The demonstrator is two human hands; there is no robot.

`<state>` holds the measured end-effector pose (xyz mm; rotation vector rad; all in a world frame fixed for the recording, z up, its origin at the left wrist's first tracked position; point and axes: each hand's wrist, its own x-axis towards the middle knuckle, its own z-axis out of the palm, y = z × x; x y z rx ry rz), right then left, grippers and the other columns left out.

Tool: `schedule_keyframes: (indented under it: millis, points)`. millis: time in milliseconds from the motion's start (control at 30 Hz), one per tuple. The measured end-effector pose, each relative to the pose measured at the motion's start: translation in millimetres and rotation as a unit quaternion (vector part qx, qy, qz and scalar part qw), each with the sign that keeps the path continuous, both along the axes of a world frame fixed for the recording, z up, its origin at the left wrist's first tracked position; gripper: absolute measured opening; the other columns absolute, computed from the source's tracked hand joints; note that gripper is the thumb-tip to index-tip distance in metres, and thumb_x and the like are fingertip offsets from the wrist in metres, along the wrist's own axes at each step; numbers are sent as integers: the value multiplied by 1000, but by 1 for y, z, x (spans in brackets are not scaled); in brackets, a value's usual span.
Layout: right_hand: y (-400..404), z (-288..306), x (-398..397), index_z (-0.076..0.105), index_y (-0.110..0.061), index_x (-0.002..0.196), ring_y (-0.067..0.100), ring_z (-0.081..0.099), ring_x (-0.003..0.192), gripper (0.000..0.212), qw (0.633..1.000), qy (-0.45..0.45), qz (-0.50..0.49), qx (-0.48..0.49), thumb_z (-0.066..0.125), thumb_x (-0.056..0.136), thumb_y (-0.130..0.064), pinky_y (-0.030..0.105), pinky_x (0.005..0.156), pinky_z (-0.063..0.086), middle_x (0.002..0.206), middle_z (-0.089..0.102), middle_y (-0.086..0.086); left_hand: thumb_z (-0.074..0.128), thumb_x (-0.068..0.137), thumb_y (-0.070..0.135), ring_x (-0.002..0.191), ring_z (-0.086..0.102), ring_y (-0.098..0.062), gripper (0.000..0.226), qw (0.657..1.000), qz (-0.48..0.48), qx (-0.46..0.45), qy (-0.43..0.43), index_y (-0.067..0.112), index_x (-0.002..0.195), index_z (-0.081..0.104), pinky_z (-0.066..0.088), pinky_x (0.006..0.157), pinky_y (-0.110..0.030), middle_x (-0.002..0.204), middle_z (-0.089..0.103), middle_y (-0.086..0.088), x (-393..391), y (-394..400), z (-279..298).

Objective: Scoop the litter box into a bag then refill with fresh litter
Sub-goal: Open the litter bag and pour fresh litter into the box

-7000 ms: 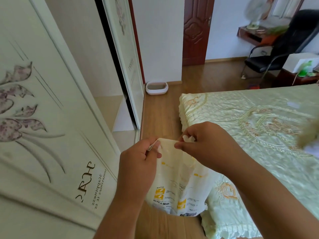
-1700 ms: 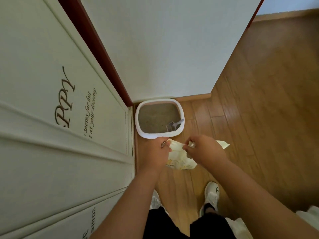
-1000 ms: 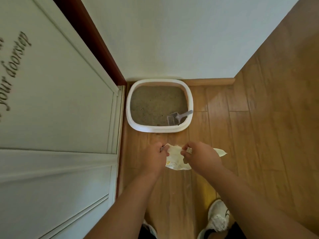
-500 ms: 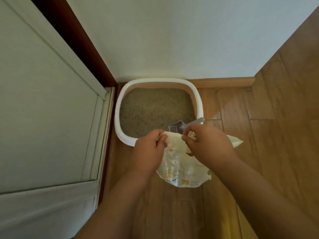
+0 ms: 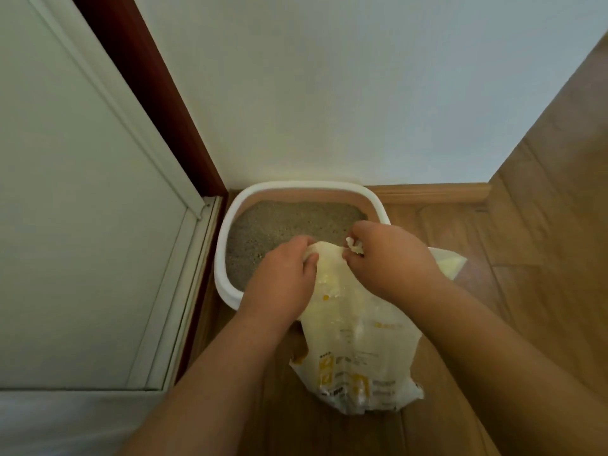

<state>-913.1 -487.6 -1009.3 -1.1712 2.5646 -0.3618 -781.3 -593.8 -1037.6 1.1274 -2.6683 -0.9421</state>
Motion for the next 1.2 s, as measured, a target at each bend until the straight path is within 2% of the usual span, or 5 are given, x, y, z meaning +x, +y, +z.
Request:
schedule_keyframes:
  millis: [233,333,800,1067,1200]
  points:
    - [5,0,9,52,-32,92,7,57,70,11,1000,-8,-22,-19,56,98,-40,31,63,52,78,58,-12,60,100,17,106,60,-12,55,997,-33,-43,46,36,148,39,58,86,-34,150,31,10,6,14,-3]
    - [8,1,13,54,-31,95,8,58,71,10,999,-13,-30,-24,57,98,-40,32,66,54,80,60,-11,62,98,14,135,44,-15,61,994,-67,-72,56,33,151,38,50,106,-34,159,23,13,2,29,-3]
    - [38,59,-65,62,-44,120,2,61,97,63,984,-116,114,78,80,65,-69,32,95,52,105,65,-23,43,104,38,146,24,-13,53,987,-112,-87,75,35,153,27,38,113,-43,156,33,8,-4,87,11]
    - [68,29,-84,68,-42,106,0,63,97,22,981,-144,124,-31,70,87,-52,38,96,56,108,66,-22,33,102,66,156,7,-11,51,977,-125,-171,-10,33,132,58,28,119,-46,161,29,14,1,92,15]
    - [69,21,-91,67,-38,99,-2,59,96,17,983,-120,130,-57,74,86,-46,32,94,55,114,59,-21,58,100,39,146,37,-11,15,957,-132,-250,57,30,111,63,39,110,-39,131,60,14,-4,90,16]
